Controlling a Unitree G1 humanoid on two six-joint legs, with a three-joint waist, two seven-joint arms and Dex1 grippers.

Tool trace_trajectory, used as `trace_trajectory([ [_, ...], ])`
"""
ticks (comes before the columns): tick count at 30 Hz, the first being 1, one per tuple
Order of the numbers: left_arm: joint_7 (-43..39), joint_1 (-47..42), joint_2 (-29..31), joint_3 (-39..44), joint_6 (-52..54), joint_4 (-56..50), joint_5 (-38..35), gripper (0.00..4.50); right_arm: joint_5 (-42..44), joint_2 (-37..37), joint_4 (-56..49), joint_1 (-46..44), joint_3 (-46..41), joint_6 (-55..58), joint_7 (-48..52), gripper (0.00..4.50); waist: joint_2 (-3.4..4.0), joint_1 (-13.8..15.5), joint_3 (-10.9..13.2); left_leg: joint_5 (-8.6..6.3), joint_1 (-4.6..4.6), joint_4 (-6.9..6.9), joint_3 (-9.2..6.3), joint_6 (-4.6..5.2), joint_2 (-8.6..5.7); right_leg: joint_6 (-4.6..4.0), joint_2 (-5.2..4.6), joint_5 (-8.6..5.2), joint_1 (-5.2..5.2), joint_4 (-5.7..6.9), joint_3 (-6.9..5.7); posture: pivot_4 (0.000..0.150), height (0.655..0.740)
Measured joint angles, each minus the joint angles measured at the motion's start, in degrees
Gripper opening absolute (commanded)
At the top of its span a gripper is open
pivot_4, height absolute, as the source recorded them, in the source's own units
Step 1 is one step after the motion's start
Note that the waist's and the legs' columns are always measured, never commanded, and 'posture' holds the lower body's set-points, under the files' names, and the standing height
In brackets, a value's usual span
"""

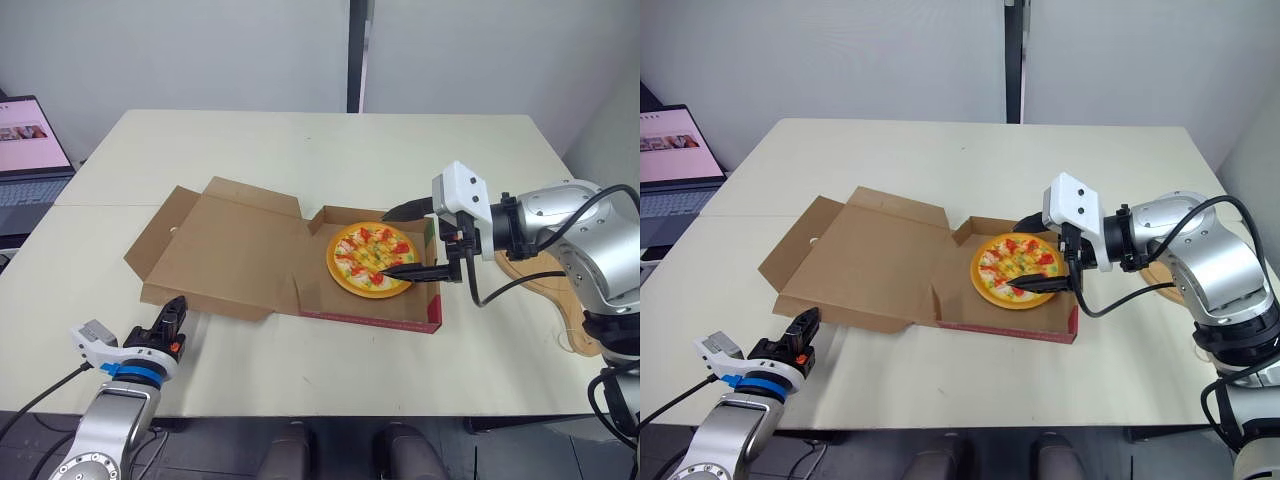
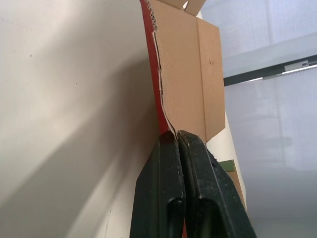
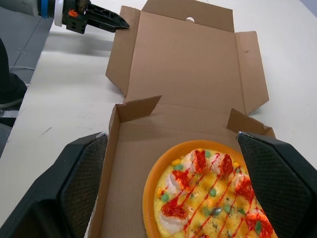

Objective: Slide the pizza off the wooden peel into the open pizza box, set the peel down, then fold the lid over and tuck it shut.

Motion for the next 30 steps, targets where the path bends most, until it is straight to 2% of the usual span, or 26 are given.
trace_trajectory([
  [12, -4.8, 0.2, 1.2, -0.1, 0.2, 0.0, 3.0, 0.03, -0.5, 0.0, 0.1, 0.0, 0.0, 0.2, -0.6, 4.5, 0.0, 0.0, 0.0, 0.0, -0.01, -0.02, -0.01, 0.0, 0.0, 0.0, 0.0, 0.0, -0.01, -0.02, -0.01, 0.15, 0.74],
  [20, -9.5, -0.1, 5.5, -0.2, 1.7, -1.7, 3.8, 0.03, -1.9, 1.8, 2.7, 0.0, -0.2, -1.1, -4.2, 4.5, 0.0, 0.0, 0.0, 0.0, -0.05, -0.02, -0.02, 0.0, 0.0, 0.0, 0.0, 0.0, -0.04, -0.03, -0.01, 0.15, 0.74],
  [30, -17.6, -4.5, 13.9, -1.8, 5.4, -7.3, 0.4, 0.03, -6.6, 3.1, 4.6, 0.1, 0.0, -3.3, -8.2, 4.5, 0.0, 0.0, 0.0, 0.0, -0.06, -0.05, -0.03, -0.01, 0.0, 0.0, -0.01, 0.0, -0.04, -0.06, -0.01, 0.15, 0.74],
])
